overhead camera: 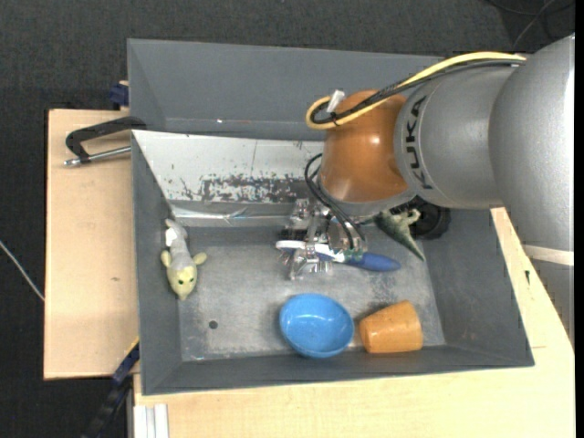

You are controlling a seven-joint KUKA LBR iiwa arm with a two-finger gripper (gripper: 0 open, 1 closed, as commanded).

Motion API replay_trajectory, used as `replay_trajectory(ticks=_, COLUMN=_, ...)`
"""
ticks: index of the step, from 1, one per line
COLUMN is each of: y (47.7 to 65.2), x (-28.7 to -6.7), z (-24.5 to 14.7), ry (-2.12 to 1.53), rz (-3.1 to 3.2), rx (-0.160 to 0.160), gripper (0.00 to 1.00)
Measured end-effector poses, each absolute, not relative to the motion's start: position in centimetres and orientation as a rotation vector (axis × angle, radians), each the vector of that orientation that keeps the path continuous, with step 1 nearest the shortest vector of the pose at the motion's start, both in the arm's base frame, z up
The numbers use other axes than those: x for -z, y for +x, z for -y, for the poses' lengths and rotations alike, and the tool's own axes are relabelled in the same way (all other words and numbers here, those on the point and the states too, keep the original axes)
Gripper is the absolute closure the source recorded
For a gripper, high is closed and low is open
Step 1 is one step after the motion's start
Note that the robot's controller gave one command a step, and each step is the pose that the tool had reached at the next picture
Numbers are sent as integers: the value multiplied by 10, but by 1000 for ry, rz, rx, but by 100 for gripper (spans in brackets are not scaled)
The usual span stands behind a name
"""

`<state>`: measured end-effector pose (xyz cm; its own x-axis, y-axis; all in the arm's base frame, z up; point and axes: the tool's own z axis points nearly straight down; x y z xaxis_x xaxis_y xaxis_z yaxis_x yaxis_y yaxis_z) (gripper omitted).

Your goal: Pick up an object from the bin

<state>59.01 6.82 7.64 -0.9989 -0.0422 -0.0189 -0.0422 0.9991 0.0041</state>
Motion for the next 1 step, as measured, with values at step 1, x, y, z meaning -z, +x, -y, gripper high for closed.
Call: replay_trajectory(ticks=1, y=590, x=-206, z=-57, ry=-33, rz=-3128, rx=-3, gripper=100)
